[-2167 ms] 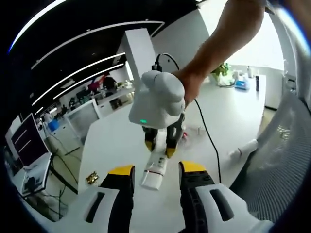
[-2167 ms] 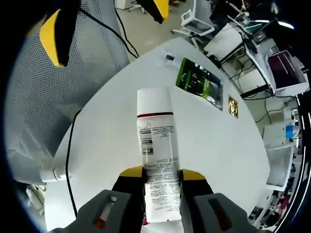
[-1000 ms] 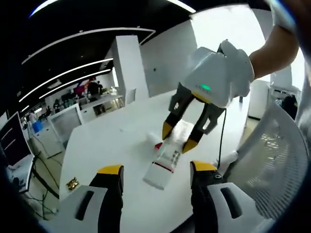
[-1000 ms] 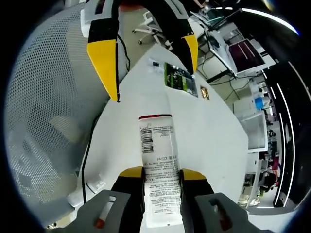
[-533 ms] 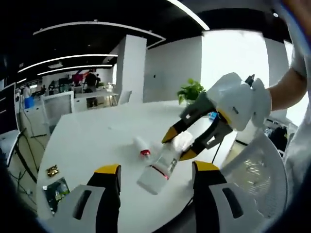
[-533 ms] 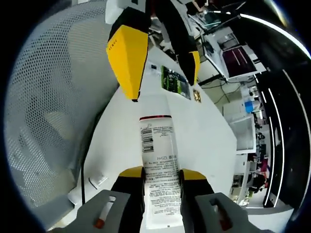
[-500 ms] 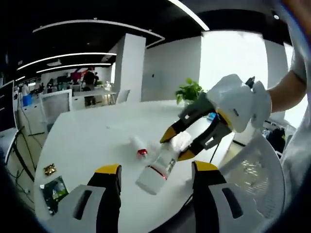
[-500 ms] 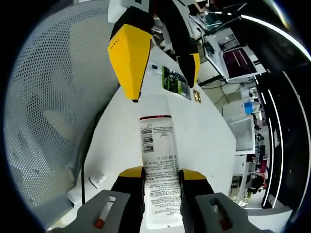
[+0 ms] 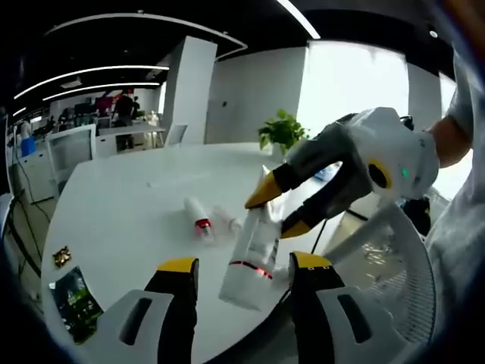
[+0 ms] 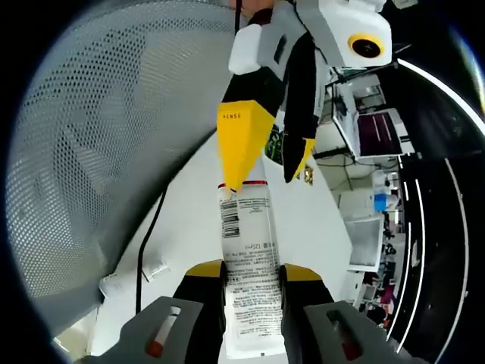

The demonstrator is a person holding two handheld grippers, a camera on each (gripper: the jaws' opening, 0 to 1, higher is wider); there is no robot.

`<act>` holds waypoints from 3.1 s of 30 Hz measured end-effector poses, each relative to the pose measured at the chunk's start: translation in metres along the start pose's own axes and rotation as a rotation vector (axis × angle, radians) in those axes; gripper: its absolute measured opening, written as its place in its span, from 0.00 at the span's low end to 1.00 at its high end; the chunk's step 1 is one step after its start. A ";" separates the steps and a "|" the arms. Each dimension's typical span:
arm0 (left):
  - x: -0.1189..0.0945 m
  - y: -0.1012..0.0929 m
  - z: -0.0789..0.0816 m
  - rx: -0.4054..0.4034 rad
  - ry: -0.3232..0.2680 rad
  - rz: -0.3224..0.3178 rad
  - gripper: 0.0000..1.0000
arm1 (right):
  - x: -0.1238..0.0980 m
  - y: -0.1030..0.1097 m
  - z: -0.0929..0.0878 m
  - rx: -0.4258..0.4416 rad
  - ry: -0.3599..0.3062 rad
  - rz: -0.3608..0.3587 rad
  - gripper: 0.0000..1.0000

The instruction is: Arrange the skincare products in the storage area until every visible bottle or jar stands upright without overlapping.

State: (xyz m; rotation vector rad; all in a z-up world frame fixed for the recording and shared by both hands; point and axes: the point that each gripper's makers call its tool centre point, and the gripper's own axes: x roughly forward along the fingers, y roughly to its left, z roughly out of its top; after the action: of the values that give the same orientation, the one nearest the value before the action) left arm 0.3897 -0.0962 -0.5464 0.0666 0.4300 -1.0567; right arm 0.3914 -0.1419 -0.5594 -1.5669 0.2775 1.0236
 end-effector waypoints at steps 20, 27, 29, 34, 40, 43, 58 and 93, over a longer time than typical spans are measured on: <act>-0.002 -0.030 -0.008 -0.050 0.048 -0.167 0.31 | -0.016 -0.013 0.062 -0.479 -0.104 -0.041 0.21; -0.005 -0.030 -0.015 -0.094 0.098 -0.172 0.25 | -0.015 -0.015 0.069 -0.552 -0.112 -0.051 0.22; -0.005 -0.029 -0.017 -0.096 0.108 -0.172 0.24 | -0.015 -0.015 0.071 -0.570 -0.115 -0.053 0.22; -0.010 -0.024 -0.016 -0.103 0.108 -0.154 0.21 | -0.013 -0.019 0.075 -0.617 -0.117 -0.079 0.24; -0.013 -0.020 -0.011 -0.178 0.096 -0.163 0.17 | -0.011 -0.024 0.074 -0.623 -0.092 -0.109 0.27; -0.013 -0.020 -0.012 -0.192 0.098 -0.165 0.16 | -0.010 -0.025 0.074 -0.618 -0.081 -0.125 0.27; -0.015 -0.005 -0.006 -0.280 0.064 -0.113 0.16 | -0.030 -0.030 0.045 -0.327 -0.064 -0.228 0.47; -0.008 0.002 -0.025 -0.108 0.148 -0.010 0.17 | -0.031 -0.030 0.012 1.777 -0.552 -0.199 0.73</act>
State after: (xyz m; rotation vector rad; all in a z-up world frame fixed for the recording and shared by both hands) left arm 0.3802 -0.0820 -0.5662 0.0470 0.6208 -1.0405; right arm 0.3879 -0.1336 -0.5159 0.2926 0.4297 0.5714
